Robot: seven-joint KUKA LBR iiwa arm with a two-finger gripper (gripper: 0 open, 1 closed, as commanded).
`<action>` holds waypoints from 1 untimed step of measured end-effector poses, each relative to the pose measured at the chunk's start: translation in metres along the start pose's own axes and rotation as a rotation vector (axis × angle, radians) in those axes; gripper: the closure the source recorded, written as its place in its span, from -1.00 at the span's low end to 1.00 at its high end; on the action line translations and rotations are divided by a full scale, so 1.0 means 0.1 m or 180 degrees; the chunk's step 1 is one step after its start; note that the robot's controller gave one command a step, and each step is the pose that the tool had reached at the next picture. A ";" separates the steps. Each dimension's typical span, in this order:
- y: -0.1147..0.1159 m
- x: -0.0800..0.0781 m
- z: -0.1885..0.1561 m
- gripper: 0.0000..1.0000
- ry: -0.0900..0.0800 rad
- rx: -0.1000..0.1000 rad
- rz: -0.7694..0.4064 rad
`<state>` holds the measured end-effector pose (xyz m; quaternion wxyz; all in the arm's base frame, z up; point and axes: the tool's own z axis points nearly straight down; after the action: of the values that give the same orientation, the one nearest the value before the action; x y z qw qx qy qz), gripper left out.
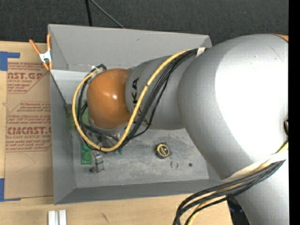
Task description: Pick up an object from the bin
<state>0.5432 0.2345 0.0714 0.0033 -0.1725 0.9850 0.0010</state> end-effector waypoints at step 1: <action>-0.14 -0.09 -0.29 -1.00 0.0005 -0.0001 -0.1321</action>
Offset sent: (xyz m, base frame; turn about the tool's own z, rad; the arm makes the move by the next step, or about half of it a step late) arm 0.0114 -0.0109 0.0286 -0.4147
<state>0.5557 0.2243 0.1010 0.0027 -0.3717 0.9284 0.0003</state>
